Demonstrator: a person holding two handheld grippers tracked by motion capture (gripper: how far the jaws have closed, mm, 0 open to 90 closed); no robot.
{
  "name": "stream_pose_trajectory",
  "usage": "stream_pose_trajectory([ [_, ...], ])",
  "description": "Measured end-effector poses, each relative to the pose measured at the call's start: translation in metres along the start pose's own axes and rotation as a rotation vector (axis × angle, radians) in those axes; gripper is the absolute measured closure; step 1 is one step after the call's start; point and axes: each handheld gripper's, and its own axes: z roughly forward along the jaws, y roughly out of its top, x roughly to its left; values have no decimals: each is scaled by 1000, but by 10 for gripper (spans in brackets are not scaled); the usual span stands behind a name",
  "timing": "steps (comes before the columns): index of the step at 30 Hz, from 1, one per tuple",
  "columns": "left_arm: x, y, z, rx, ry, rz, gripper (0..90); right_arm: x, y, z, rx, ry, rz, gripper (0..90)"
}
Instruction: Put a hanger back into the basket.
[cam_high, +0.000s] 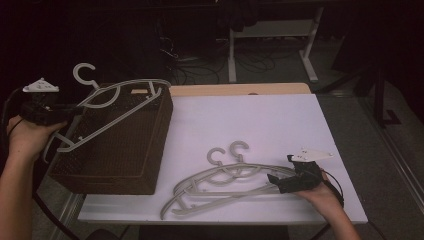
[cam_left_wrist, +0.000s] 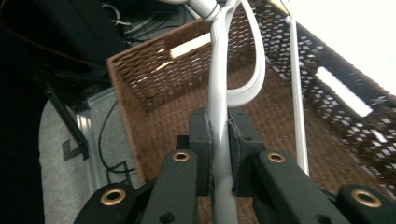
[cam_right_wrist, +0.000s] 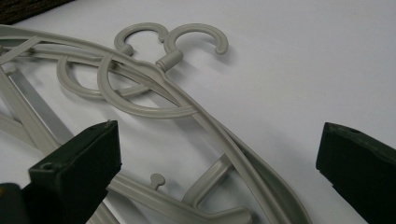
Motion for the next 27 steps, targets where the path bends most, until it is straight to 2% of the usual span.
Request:
stream_pose_trajectory([
  [2, 4, -6, 2, 6, 21, -18, 823, 0, 0, 0, 1, -2, 0, 0],
  [7, 6, -19, 13, 27, 10, -50, 823, 0, 0, 1, 5, -3, -3, 0],
  [11, 1, -28, 27, 84, 37, -36, 823, 1, 1, 1, 6, -3, -8, 0],
  [15, -5, -37, 42, 97, 7, -52, 821, 1, 2, 1, -1, -2, -11, 0],
  [18, -10, -41, 54, 146, 36, -18, 810, 2, 4, 2, 0, -2, -15, 0],
  [19, -11, -43, 55, 143, 60, -8, 788, 2, 4, 2, 0, -1, -16, 0],
  [20, -10, -44, 55, 122, 55, -28, 726, 3, 4, 2, -1, 1, -19, 0],
  [21, -8, -44, 54, 105, 32, -49, 686, 3, 4, 2, 1, 0, -22, 0],
  [23, -7, -44, 51, 93, 39, -50, 628, 4, 5, 2, 4, 0, -26, 0],
  [25, -6, -42, 48, 59, 22, -57, 573, 4, 6, 3, 1, 0, -29, 0],
  [27, -7, -39, 45, 39, 12, -67, 566, 4, 7, 3, 0, 0, -29, 0],
])
